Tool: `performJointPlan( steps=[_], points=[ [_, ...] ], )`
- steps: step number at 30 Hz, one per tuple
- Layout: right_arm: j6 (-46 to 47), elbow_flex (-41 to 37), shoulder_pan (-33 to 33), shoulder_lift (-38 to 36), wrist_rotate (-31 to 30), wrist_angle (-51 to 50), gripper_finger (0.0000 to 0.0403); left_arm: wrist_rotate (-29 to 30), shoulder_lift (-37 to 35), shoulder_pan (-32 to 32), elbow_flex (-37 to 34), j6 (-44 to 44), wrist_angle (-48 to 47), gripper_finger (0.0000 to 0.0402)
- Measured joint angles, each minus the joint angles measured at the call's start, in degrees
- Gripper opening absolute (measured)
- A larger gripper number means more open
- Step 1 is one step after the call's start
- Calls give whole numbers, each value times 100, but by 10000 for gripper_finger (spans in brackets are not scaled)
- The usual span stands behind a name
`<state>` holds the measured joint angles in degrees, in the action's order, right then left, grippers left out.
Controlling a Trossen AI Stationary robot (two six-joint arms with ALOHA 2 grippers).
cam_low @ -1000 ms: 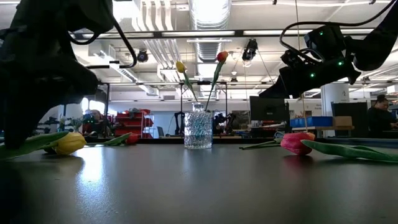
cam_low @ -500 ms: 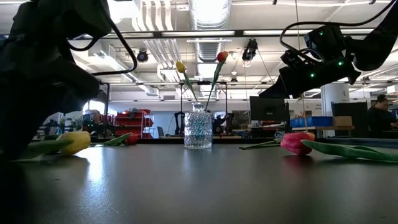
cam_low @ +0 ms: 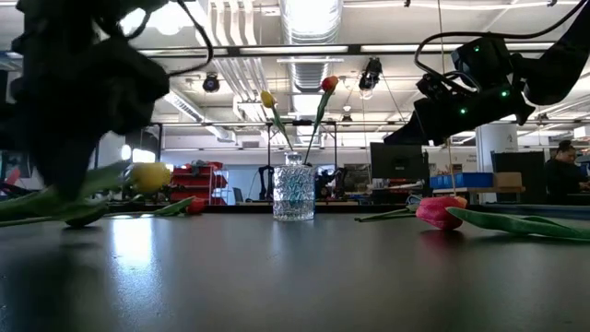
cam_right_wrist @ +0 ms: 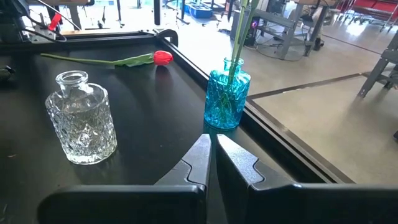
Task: Sort flowers into vase by color
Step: Put the yellow tulip into the blue vase
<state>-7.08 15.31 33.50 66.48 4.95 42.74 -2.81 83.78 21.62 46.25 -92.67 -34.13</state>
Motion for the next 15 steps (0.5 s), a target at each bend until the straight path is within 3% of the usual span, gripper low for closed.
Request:
performJointPlan(
  steps=[8, 15],
  points=[
    [2, 0, 0, 0, 0, 1, 18, 2120, -812, -187, -56, 559, 551, 1],
    [3, 0, 0, 0, 0, 0, 18, 2892, -1289, -1133, 41, 2793, 1257, 0]
  ],
)
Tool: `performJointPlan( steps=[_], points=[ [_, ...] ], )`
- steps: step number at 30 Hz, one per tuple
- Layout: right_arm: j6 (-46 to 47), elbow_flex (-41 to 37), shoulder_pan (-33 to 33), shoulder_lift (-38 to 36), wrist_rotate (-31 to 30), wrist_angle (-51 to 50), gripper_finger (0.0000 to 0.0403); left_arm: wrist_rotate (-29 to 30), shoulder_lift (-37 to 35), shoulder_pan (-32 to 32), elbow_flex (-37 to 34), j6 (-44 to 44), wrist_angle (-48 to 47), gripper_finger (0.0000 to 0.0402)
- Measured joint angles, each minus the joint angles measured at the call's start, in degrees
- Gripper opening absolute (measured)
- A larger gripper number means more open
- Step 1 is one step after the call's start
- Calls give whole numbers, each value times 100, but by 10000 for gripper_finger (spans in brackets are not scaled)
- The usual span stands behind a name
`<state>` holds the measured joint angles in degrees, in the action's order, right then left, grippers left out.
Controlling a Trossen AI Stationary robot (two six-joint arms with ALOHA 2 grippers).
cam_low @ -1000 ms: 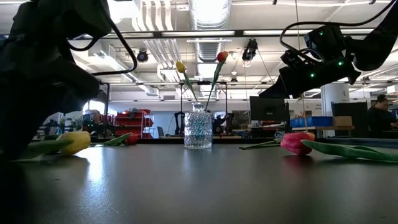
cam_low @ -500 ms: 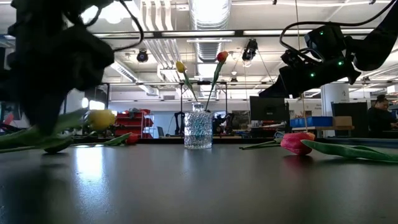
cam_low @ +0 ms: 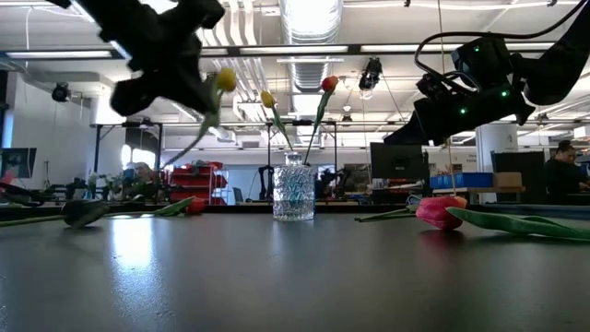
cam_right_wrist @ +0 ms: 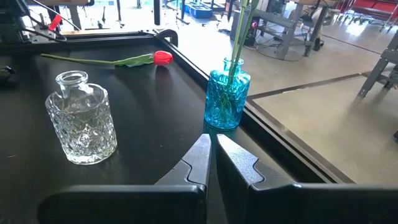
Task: Sort flowers into vase by color
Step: Put the yellow tulip into the blue vase
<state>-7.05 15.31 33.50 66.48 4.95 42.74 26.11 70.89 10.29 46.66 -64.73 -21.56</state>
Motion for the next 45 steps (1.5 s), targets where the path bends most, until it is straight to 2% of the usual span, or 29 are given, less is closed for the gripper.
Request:
performJointPlan(
  steps=[6, 10, 14, 18, 23, 29, 39, 45],
  points=[
    [-1, 0, 0, 0, 0, 1, 18, 98, -256, -960, 709, 2198, 33, 0],
    [-1, 0, 0, 0, 0, 2, 18, 461, -273, -1439, 1291, 3719, 197, 0],
    [0, 0, 1, 0, 0, 4, 18, 633, -168, -1817, 1460, 5181, 1071, 0],
    [-2, 0, 0, 0, 0, 13, 18, 188, -27, -2244, 1459, 6126, 2285, 0],
    [-2, 0, 0, 0, 0, 23, 18, -544, 415, -2844, 1444, 6638, 3453, 0],
    [0, 0, 2, 0, 0, 24, 18, -1380, 1175, -3444, 1548, 6676, 4715, 0],
    [-7, 0, 2, 0, 0, 24, 18, -1813, 2308, -3766, 2674, 6931, 4742, 0],
    [-19, 0, 1, 0, 0, 22, 18, -1926, 2665, -3943, 3132, 6958, 4556, 0]
  ],
)
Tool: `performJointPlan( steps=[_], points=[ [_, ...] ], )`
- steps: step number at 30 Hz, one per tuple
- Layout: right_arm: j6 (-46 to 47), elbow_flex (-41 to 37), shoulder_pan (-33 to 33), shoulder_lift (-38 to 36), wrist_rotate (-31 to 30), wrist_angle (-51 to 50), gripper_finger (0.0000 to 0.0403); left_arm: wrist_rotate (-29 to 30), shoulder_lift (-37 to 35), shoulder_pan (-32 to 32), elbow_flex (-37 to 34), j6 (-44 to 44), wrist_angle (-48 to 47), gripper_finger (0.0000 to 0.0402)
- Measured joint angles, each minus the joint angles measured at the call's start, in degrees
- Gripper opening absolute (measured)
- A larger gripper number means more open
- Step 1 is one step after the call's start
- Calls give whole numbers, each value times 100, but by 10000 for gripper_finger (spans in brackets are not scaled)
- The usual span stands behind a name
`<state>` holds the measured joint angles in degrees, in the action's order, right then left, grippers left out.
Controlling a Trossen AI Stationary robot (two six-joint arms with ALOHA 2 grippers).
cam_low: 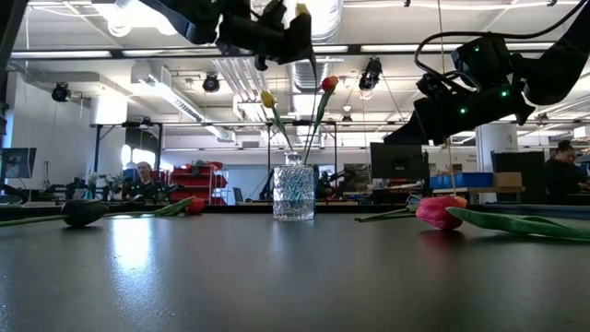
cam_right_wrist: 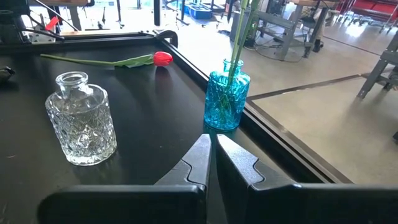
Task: Sort flowers into vase by color
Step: Put the yellow tulip into the blue vase
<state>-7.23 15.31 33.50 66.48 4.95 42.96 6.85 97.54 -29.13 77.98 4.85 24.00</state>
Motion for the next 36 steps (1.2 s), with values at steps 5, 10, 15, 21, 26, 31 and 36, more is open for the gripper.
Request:
performJointPlan(
  steps=[5, 10, 15, 21, 26, 31, 36],
  points=[
    [-25, 0, 2, 0, 0, -4, 18, -9, 19, -151, -47, -208, 9, 0],
    [-27, 0, 1, 0, 0, -4, 18, -9, 30, -217, -146, -417, 38, 0],
    [-27, 0, 2, 0, 0, -2, 18, -13, 33, -277, -321, -648, 53, 0],
    [-25, 0, 0, 0, 0, -3, 18, 0, 33, -305, -420, -752, 145, 0],
    [-25, 0, 2, 0, 0, -2, 18, -7, 33, -303, -426, -806, 141, 0],
    [-25, 0, 2, 0, 0, -2, 18, -4, 33, -303, -426, -997, 147, 0],
    [-27, 0, 1, 0, -1, -2, 18, -4, 33, -303, -398, -1058, 158, 0]
  ],
)
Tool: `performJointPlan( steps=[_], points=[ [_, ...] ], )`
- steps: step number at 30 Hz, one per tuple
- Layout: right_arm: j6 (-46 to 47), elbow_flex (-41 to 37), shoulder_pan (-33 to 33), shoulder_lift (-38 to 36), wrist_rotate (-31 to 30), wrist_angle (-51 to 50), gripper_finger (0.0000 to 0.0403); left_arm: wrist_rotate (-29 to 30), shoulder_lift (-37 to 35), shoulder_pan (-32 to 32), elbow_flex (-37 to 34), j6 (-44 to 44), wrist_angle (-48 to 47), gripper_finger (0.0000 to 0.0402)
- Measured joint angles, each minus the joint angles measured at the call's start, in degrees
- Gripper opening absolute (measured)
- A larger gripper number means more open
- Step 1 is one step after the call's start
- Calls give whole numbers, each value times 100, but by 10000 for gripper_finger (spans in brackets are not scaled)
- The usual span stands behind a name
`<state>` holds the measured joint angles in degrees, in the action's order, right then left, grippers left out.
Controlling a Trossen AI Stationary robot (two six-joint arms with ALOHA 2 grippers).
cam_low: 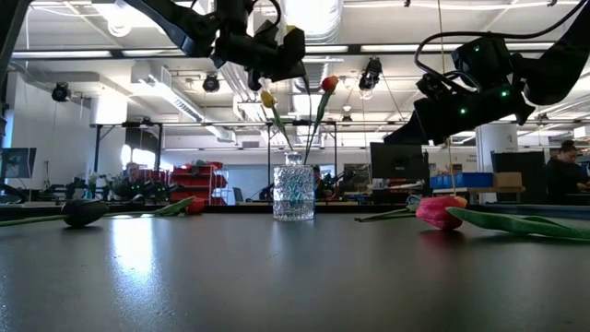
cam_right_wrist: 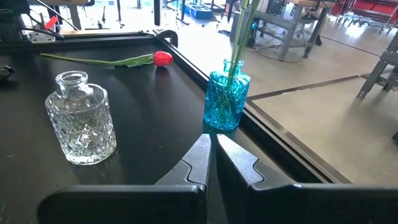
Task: Sort flowers into vase by color
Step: Put the yellow tulip into the blue vase
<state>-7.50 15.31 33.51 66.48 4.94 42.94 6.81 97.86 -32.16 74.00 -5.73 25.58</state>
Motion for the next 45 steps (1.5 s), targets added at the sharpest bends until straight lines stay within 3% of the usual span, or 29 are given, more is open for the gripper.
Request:
performJointPlan(
  steps=[39, 45],
  points=[
    [-1, 0, 1, 0, 1, 0, 18, 182, 3, -11, 15, -78, -436, 0],
    [-1, 0, -1, 0, 1, -1, 18, 451, 14, -11, 13, -58, -785, 21]
  ],
)
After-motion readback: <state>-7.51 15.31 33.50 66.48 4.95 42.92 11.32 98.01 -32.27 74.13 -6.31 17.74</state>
